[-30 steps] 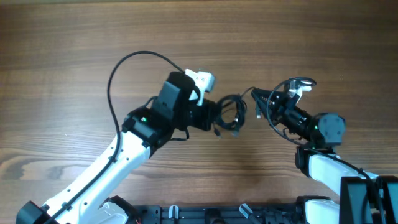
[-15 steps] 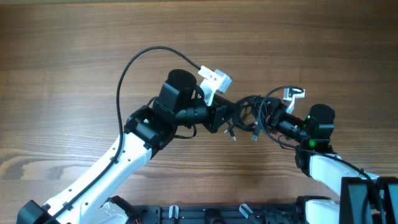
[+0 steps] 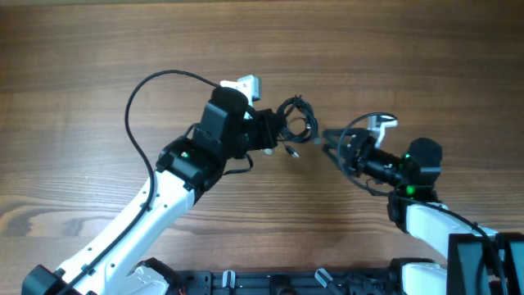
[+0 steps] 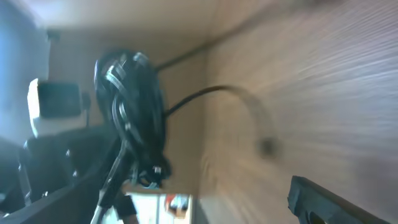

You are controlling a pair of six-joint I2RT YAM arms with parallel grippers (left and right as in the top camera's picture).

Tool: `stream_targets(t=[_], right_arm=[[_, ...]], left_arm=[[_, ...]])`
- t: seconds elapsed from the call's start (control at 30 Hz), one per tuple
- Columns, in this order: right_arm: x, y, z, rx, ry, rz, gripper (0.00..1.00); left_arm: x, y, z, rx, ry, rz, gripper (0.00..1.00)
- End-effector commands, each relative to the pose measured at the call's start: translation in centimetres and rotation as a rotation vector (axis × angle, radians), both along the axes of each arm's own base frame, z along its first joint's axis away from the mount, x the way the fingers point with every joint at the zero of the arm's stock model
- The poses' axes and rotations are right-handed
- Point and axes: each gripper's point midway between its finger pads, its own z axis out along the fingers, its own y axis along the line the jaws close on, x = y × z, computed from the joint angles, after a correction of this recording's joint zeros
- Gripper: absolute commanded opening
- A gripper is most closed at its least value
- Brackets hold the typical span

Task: Untangle cables

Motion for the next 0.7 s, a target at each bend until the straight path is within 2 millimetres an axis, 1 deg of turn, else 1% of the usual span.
stream_targets(t=[0.0, 0.03, 0.07, 0.1, 0.13, 0.17, 0.2, 0.23, 0.3, 0.33, 0.37, 0.4, 0.47, 0.53, 0.57, 0.67], right_arm=[[-0.8, 2.2, 1.2, 0.03, -0.014, 0.06, 0.99], [-0.5, 2.5, 1.0, 0.024, -0.01, 0.039, 0.96], [-0.4, 2.6, 0.9, 0.02, -0.009, 0.025, 0.91], [-0.1, 2.7, 0.8, 0.015, -0.006, 0.007, 0.81], [0.0, 2.6, 0.8, 0.014, -0.006, -0.002, 0.66], [0.1, 2.5, 0.8, 0.013, -0.005, -0.009, 0.57], [0.3, 2.4, 0.8, 0.011, -0.007, -0.023, 0.39], [0.4, 2.4, 0.8, 0.009, -0.011, -0.027, 0.29], [0.3, 2.4, 0.8, -0.016, -0.057, -0.015, 0.12], [-0.1, 2.6, 0.8, -0.038, -0.105, 0.015, 0.08], [-0.5, 2.8, 0.8, -0.053, -0.144, 0.045, 0.05], [-0.9, 3.0, 0.9, -0.062, -0.176, 0.076, 0.05], [-1.5, 3.3, 1.0, -0.074, -0.219, 0.117, 0.05], [-2.0, 3.5, 1.0, -0.078, -0.241, 0.144, 0.05], [-2.0, 3.5, 1.0, -0.077, -0.242, 0.147, 0.05], [-2.0, 3.5, 1.0, -0.077, -0.242, 0.148, 0.06]], left_arm=[[-0.9, -1.4, -0.2, -0.005, 0.013, -0.022, 0.04], [-1.3, -1.8, -0.2, -0.007, 0.011, -0.037, 0.04], [-1.7, -2.3, -0.1, -0.008, 0.01, -0.052, 0.04], [-2.2, -2.8, -0.1, -0.008, 0.01, -0.069, 0.04], [-2.6, -3.2, -0.2, -0.007, 0.011, -0.085, 0.04], [-2.8, -3.4, -0.2, -0.007, 0.011, -0.093, 0.04], [-3.2, -3.8, -0.2, -0.004, 0.008, -0.108, 0.05], [-3.4, -4.0, -0.2, 0.001, 0.0, -0.121, 0.08], [-3.5, -4.0, -0.3, 0.008, 0.0, -0.126, 0.22], [-3.4, -3.8, -0.3, 0.022, -0.022, -0.139, 0.39], [-3.1, -3.5, -0.1, 0.039, -0.052, -0.153, 0.46], [-3.0, -3.2, 0.2, 0.043, -0.074, -0.167, 0.47], [-3.0, -3.1, 0.5, 0.048, -0.108, -0.21, 0.4], [-3.5, -3.3, 0.6, 0.059, -0.138, -0.279, 0.28], [-3.6, -3.2, 0.4, 0.065, -0.131, -0.281, 0.26], [-3.8, -2.7, -0.4, 0.103, -0.124, -0.29, 0.25]])
